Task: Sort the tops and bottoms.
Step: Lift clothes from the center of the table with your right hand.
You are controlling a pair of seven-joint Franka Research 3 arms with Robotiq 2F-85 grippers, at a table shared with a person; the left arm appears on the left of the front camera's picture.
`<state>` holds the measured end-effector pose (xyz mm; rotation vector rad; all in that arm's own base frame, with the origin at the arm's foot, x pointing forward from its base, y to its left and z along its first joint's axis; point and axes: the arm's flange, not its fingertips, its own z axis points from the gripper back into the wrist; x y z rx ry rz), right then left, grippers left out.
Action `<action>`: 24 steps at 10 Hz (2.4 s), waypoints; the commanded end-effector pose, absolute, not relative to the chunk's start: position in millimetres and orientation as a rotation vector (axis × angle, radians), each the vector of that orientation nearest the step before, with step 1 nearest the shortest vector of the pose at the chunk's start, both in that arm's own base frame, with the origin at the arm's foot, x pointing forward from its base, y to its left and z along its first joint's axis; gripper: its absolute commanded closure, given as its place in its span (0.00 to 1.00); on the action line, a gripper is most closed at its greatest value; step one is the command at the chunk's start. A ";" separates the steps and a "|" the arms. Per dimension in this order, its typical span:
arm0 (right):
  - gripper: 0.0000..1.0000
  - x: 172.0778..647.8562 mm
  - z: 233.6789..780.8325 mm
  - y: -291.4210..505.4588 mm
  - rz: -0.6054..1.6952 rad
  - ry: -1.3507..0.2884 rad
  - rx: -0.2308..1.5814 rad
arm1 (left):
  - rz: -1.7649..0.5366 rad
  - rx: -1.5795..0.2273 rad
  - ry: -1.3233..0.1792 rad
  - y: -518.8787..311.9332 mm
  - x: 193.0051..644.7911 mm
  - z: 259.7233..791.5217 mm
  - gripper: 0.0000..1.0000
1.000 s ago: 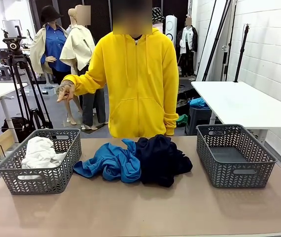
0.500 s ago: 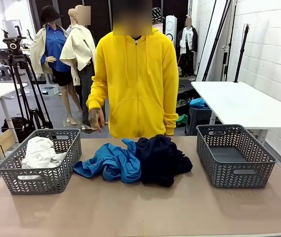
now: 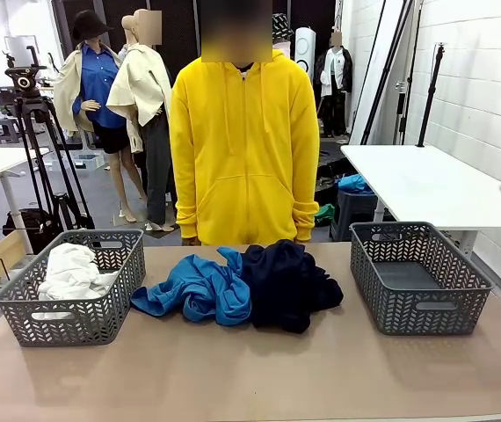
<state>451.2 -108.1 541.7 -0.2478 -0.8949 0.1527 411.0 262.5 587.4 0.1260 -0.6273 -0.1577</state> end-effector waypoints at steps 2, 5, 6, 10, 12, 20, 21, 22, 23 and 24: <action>0.00 487.1 604.4 -36.4 0.303 -0.987 -0.119 | -0.168 0.131 -0.623 264.4 406.0 584.9 0.00; 0.00 502.5 609.0 73.8 0.525 -0.908 0.103 | -0.168 0.131 -0.623 264.4 406.0 584.9 0.00; 0.00 504.9 603.1 101.8 0.572 -0.863 0.184 | -0.168 0.131 -0.623 264.4 406.0 584.9 0.00; 0.00 509.4 552.1 175.3 0.712 -0.630 0.197 | -0.168 0.131 -0.623 264.4 406.0 584.9 0.00; 0.00 509.3 506.8 204.0 0.743 -0.543 0.216 | -0.168 0.131 -0.623 264.4 406.0 584.9 0.00; 0.00 496.6 436.6 245.9 0.780 -0.396 0.243 | -0.168 0.131 -0.623 264.4 406.0 584.9 0.00; 0.00 496.6 436.6 245.9 0.780 -0.396 0.243 | -0.168 0.131 -0.623 264.4 406.0 584.9 0.00; 0.00 498.3 444.6 236.1 0.762 -0.412 0.236 | -0.168 0.131 -0.623 264.4 406.0 584.9 0.00; 0.00 505.8 433.3 244.9 0.780 -0.379 0.254 | -0.168 0.131 -0.623 264.4 406.0 584.9 0.00; 0.00 512.4 425.0 252.6 0.779 -0.358 0.264 | -0.168 0.131 -0.623 264.4 406.0 584.9 0.00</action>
